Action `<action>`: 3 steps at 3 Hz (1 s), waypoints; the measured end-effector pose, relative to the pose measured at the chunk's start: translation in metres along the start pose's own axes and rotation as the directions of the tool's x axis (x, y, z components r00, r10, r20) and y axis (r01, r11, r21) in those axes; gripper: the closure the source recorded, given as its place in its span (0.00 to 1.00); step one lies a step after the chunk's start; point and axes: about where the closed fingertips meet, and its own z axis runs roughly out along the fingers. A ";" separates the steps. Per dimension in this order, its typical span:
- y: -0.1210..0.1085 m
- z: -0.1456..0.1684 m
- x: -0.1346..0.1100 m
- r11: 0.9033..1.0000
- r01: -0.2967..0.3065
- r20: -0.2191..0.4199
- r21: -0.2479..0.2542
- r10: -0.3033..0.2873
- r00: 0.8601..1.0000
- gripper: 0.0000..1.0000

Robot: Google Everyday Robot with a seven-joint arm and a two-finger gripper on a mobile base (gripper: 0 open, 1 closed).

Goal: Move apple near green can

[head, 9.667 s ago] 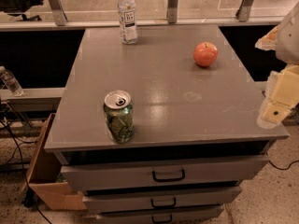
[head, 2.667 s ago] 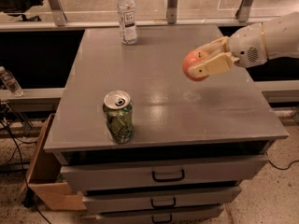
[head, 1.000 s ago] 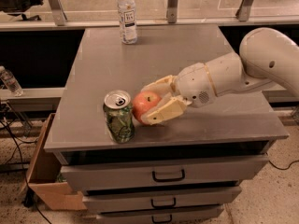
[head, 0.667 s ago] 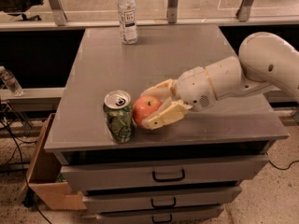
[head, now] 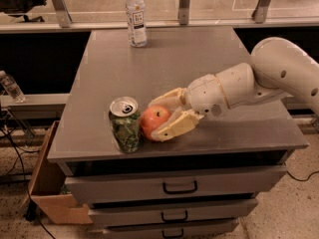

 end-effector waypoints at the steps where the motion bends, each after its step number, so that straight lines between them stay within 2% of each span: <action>1: 0.002 0.001 0.000 1.000 0.001 0.004 -0.017 -0.001 1.000 0.13; 2: 0.007 0.001 -0.003 0.999 0.003 0.004 -0.038 -0.003 1.000 0.00; 3: 0.007 -0.006 -0.005 0.999 0.012 -0.003 -0.031 -0.013 1.000 0.00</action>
Offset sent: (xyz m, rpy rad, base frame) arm -0.0052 0.0004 0.0005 0.0070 0.0181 0.0393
